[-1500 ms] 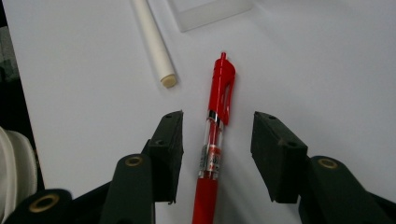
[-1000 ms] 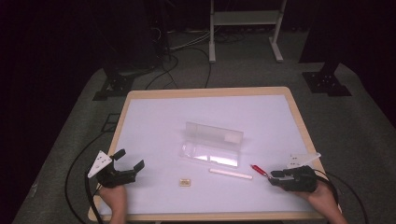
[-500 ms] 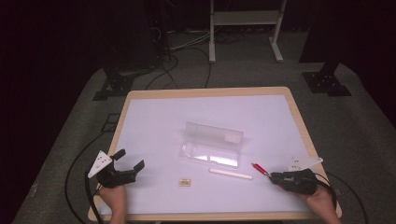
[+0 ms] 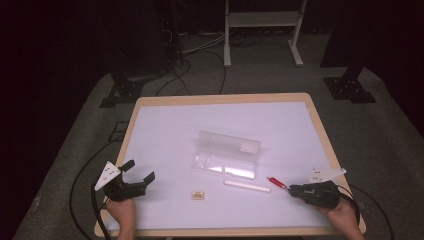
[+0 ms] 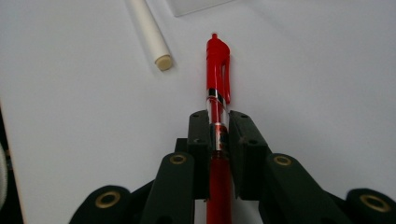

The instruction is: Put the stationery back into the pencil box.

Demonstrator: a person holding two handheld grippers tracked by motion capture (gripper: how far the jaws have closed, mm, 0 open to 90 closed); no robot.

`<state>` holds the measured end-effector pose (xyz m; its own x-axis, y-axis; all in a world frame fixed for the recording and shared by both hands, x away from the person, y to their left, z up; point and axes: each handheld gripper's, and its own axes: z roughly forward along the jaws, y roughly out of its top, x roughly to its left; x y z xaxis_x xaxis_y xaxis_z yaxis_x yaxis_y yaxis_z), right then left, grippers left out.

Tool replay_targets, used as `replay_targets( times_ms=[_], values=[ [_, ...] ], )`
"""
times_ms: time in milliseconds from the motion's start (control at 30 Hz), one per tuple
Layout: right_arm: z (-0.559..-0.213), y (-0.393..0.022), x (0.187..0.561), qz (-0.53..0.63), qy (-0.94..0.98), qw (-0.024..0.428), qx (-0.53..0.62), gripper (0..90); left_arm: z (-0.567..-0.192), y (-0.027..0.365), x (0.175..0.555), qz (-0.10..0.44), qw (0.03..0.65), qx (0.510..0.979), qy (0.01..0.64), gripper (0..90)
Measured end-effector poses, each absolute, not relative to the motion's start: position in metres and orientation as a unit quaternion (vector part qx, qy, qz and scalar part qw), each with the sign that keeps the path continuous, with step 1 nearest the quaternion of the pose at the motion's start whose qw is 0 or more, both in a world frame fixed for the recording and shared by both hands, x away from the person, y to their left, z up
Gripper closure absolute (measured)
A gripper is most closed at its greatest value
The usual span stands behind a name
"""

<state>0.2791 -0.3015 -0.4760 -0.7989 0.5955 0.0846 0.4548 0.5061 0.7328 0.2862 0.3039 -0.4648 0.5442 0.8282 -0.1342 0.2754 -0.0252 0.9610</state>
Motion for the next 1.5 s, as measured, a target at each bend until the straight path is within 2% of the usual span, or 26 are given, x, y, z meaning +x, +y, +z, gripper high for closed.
replay_targets(
  times_ms=[900, 1500],
  values=[
    [-0.438, -0.291, 0.292, 0.403, 0.866, 0.098, 0.279, 78.9, -0.465, 0.303, 0.286, 0.246, 0.563, 0.673, 0.411, 0.0],
    [-0.410, -0.265, 0.308, 0.390, 0.883, 0.106, 0.239, 78.9, -0.465, 0.303, 0.287, 0.244, 0.564, 0.673, 0.412, 0.0]
  ],
)
